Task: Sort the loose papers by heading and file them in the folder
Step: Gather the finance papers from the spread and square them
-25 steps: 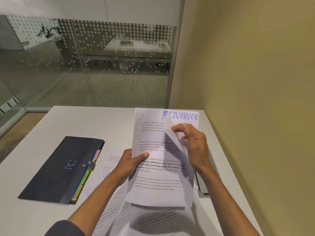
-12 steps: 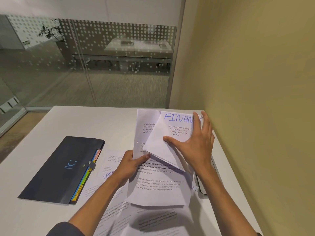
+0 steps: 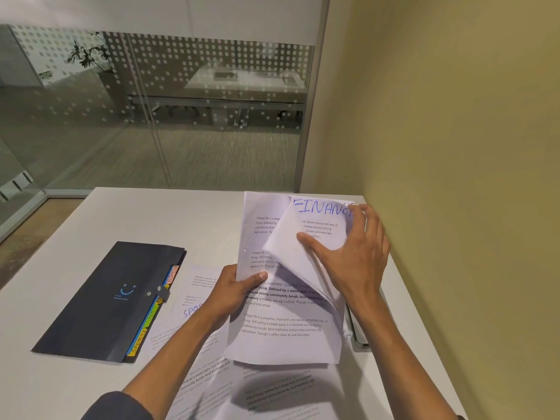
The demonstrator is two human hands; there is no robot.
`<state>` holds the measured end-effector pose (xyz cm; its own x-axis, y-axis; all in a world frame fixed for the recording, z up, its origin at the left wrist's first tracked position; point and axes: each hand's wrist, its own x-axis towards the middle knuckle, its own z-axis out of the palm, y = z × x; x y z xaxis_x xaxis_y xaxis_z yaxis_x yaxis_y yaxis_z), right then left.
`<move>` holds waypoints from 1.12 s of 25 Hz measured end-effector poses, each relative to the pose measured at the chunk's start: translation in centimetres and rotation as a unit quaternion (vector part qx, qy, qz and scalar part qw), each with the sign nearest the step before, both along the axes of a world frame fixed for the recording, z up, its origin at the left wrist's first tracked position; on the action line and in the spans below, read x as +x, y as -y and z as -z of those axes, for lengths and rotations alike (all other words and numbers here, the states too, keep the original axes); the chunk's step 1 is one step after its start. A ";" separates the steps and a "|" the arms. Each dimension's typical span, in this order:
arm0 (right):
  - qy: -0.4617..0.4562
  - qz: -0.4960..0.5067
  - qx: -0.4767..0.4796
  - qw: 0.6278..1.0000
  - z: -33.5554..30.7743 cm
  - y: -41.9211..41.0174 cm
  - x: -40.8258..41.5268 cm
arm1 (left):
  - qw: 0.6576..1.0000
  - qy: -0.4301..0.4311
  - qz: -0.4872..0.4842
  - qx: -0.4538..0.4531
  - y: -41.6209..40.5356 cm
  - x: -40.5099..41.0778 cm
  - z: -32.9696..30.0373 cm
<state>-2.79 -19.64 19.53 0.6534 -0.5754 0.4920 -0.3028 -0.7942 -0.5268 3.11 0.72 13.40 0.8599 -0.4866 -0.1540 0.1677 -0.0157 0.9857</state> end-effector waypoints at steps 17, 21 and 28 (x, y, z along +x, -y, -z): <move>0.216 -0.057 -0.075 0.972 0.2 1.6 -0.1 | 1.000 -0.010 0.001 -0.001 -0.3 -0.2 0.0; 0.212 -0.071 -0.094 0.970 -0.1 1.5 -0.2 | 1.000 -0.014 0.000 -0.008 -0.3 -0.2 0.0; 0.159 -0.210 0.011 0.965 0.0 1.4 0.0 | 0.999 -0.028 -0.009 -0.016 -0.5 0.1 -0.1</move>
